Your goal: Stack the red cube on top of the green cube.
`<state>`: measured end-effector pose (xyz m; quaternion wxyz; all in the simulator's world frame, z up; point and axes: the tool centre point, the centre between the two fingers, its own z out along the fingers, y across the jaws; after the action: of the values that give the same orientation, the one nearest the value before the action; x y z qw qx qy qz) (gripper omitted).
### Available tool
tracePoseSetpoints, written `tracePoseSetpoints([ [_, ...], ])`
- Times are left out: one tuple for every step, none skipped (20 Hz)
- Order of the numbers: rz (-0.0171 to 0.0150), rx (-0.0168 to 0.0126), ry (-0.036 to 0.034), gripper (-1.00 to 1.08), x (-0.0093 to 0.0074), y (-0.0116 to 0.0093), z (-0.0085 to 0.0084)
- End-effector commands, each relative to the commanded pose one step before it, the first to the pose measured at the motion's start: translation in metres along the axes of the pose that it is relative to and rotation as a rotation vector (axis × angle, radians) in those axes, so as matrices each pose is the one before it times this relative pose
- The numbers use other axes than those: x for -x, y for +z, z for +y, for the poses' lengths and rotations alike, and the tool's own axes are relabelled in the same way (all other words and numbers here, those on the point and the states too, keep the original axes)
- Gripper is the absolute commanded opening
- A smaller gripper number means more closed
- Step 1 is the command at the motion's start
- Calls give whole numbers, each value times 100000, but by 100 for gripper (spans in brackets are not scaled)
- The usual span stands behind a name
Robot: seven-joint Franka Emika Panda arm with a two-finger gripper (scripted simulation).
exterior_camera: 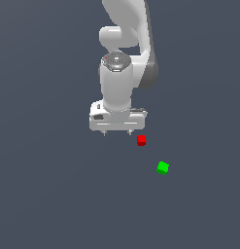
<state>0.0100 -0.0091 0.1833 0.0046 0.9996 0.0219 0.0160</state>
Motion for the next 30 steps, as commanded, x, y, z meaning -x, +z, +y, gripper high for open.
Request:
tracePoseSetpoints([
  [0,0,0,100,0,0,1],
  [0,0,0,100,16,20,-29],
  [0,0,0,100,47,59,-86],
  [-66,-19,-3,100,68,141,-143],
  [0,0,0,100,112,140,-204],
  [-114,-36,-2,100,127,255,-262],
  [-66,-21,-1,100,170,269,-328],
  [-114,-36,-1,100,197,344,-392],
  [-93,-29,-1,100,235,377,-459],
  [-147,-47,0,100,262,457,-525],
  [-147,-47,0,100,297,505,-594],
  [-161,-52,1,100,332,563,-664],
  [-174,-57,2,100,366,620,-735],
  [-207,-68,3,100,396,689,-802],
  [-197,-65,4,100,411,706,-835],
  [-207,-69,5,100,394,699,-815],
  [-197,-65,6,100,378,681,-797],
  [-185,-61,7,100,360,660,-775],
  [-186,-60,7,100,335,636,-739],
  [-161,-52,7,100,307,582,-683],
  [-161,-52,8,100,274,537,-619],
  [-131,-42,7,100,243,475,-555],
  [-114,-36,6,100,209,418,-490],
  [-93,-29,5,100,174,359,-423],
  [-94,-27,6,100,136,311,-355],
  [-67,-18,4,100,99,247,-288],
  [0,0,0,100,65,161,-222],
  [-68,-14,4,100,26,148,-150],
  [0,0,0,100,6,63,-86],
  [0,0,0,100,-1,19,-25],
])
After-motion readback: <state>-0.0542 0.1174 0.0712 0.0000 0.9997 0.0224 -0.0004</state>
